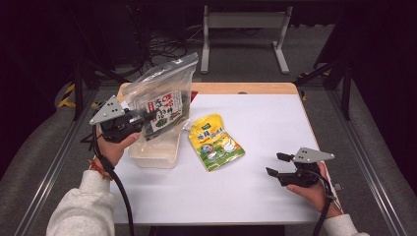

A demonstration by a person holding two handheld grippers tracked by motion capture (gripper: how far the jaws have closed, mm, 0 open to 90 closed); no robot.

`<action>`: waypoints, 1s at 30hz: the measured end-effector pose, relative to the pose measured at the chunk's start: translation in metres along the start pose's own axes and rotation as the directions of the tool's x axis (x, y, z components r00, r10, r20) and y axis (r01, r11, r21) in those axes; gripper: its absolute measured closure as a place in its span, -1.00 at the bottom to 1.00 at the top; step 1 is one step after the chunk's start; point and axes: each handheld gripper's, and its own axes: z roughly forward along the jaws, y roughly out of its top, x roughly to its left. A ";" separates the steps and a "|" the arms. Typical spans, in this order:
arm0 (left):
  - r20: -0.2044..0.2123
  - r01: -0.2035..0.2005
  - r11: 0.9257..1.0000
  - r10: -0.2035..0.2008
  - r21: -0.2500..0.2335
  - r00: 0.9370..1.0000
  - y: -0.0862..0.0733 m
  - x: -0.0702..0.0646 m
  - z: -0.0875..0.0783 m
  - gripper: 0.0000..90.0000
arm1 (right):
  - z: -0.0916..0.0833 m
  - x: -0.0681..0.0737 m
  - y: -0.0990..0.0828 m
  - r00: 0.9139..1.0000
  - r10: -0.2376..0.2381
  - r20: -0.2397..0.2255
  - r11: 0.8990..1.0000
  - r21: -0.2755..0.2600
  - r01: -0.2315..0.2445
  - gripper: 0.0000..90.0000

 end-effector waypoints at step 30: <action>0.009 0.024 0.998 -0.024 0.060 1.000 -0.037 0.022 0.002 0.70 | 0.006 0.003 -0.001 1.000 -0.002 -0.015 0.999 0.032 0.003 -0.41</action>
